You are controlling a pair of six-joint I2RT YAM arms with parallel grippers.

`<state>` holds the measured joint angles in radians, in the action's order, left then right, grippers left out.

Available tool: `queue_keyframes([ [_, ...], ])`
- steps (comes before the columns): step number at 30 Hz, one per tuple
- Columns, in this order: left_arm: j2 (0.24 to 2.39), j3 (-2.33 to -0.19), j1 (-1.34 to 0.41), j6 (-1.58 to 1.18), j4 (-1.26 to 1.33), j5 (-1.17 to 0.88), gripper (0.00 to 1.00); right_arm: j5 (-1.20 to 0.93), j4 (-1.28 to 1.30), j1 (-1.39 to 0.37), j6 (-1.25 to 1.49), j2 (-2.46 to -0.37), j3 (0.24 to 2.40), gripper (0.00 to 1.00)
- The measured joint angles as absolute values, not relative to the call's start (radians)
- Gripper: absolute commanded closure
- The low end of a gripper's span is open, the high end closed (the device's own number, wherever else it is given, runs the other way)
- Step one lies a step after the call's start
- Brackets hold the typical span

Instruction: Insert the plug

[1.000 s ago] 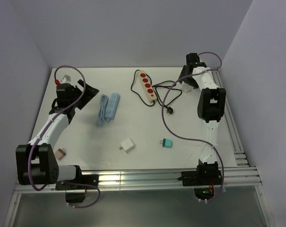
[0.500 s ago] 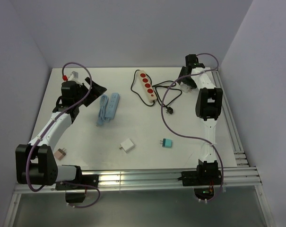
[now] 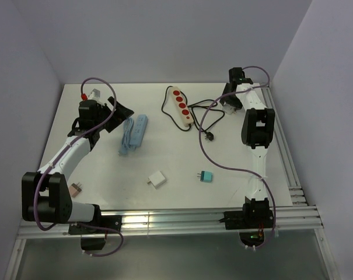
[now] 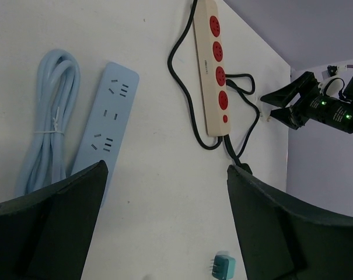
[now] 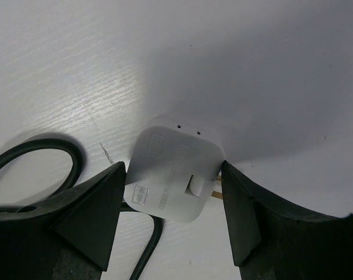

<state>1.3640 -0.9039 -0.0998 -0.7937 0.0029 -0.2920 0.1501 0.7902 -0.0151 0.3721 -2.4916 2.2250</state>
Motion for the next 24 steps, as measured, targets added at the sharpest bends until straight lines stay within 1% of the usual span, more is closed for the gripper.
queue_keyframes([
  [4,1.364,-0.911,-0.100,-0.780,-0.006,-0.292,0.12,0.152,0.789,-0.015,0.373,-2.492,2.225,0.38],
  [7,1.363,-0.921,-0.102,-0.778,-0.018,-0.294,0.13,0.150,0.789,-0.015,0.377,-2.492,2.225,0.48],
  [8,1.362,-0.922,-0.103,-0.777,-0.023,-0.295,0.13,0.149,0.788,-0.015,0.378,-2.491,2.224,0.55],
  [10,1.360,-0.924,-0.112,-0.775,-0.039,-0.295,0.15,0.146,0.778,-0.014,0.386,-2.483,2.210,0.62],
  [11,1.358,-0.928,-0.118,-0.775,-0.051,-0.296,0.16,0.141,0.770,-0.013,0.393,-2.474,2.196,0.69],
  [13,1.358,-0.942,-0.133,-0.775,-0.074,-0.299,0.18,0.130,0.761,-0.012,0.410,-2.450,2.159,0.78],
  [14,1.358,-0.954,-0.142,-0.775,-0.087,-0.301,0.18,0.126,0.758,-0.012,0.422,-2.437,2.139,0.86],
  [16,1.358,-0.978,-0.160,-0.774,-0.105,-0.310,0.19,0.117,0.751,-0.012,0.442,-2.413,2.107,0.95],
  [20,1.353,-1.021,-0.206,-0.775,-0.137,-0.322,0.19,0.096,0.730,-0.012,0.501,-2.335,2.038,0.96],
  [22,1.343,-1.032,-0.228,-0.775,-0.153,-0.330,0.18,0.085,0.715,-0.012,0.540,-2.276,1.999,0.96],
  [24,1.331,-1.044,-0.250,-0.775,-0.175,-0.339,0.18,0.069,0.683,-0.012,0.592,-2.176,1.915,0.96],
])
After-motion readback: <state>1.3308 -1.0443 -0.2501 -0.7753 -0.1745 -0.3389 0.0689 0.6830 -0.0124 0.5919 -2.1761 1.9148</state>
